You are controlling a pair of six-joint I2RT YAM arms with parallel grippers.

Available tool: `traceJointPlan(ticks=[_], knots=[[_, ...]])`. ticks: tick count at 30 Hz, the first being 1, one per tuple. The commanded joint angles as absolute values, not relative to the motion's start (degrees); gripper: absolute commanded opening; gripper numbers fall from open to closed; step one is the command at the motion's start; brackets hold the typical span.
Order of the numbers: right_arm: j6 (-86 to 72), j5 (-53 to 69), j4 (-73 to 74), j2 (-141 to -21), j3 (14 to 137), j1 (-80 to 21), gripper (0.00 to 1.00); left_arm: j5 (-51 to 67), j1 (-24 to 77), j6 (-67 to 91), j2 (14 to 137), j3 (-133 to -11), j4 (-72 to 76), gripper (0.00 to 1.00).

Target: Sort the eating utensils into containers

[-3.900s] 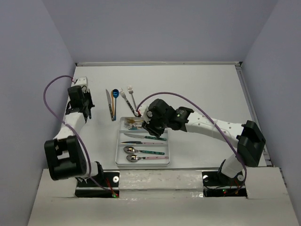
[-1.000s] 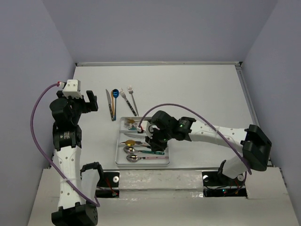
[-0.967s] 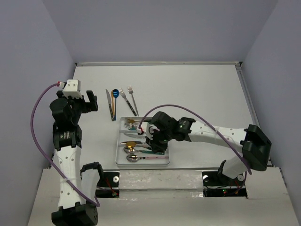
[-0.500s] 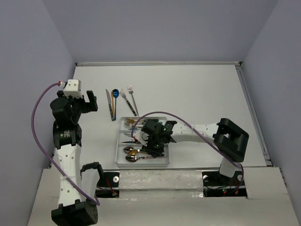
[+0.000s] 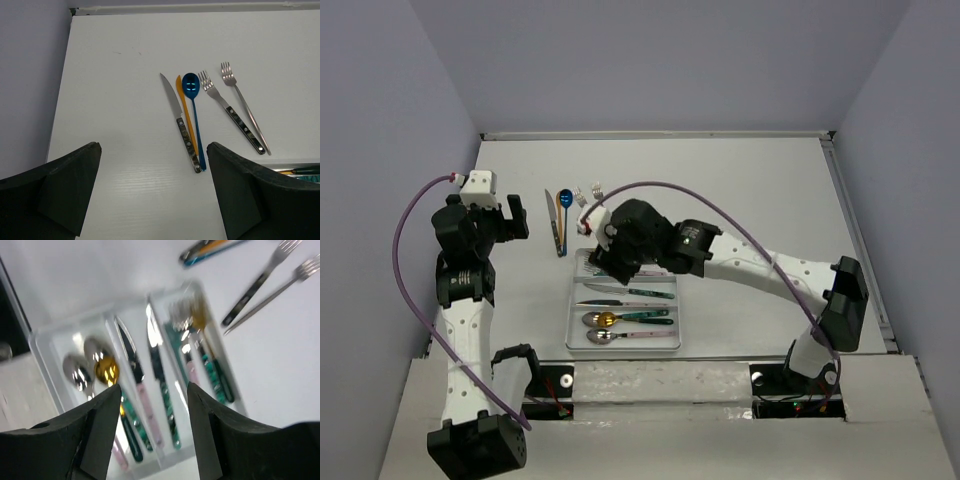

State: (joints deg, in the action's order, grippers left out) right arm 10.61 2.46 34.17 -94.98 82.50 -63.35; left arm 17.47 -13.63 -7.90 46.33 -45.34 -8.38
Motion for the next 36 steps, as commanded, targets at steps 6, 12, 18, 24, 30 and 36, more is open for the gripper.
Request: traceJointPlan(ticks=[6,12,18,24,30,36], knots=[[0.26,-17.66,27.42,-116.25,120.03,-53.71,0.61,16.87,-15.2,-9.76,43.86,-43.51,-5.45,0.99],[-2.02,-16.71,27.68,-132.42,134.71,-49.14,0.62,17.4,-16.0,-9.93,42.8,-42.89,-4.92,0.99],[1.76,-12.13,27.86,-141.31,137.37,-48.6,0.65,18.81,-16.08,-10.37,42.1,-42.19,-4.31,0.99],[-1.65,-13.81,28.65,-145.98,136.93,-47.99,0.63,18.9,-16.17,-10.63,41.49,-41.66,-3.78,0.99],[-2.99,-10.74,29.88,-149.85,138.95,-47.46,0.54,19.16,-16.26,-10.72,40.78,-41.4,-3.52,0.99],[-3.6,-10.81,33.13,-153.36,140.36,-46.93,0.5,19.16,-16.26,-10.72,40.78,-41.31,-3.25,0.99]])
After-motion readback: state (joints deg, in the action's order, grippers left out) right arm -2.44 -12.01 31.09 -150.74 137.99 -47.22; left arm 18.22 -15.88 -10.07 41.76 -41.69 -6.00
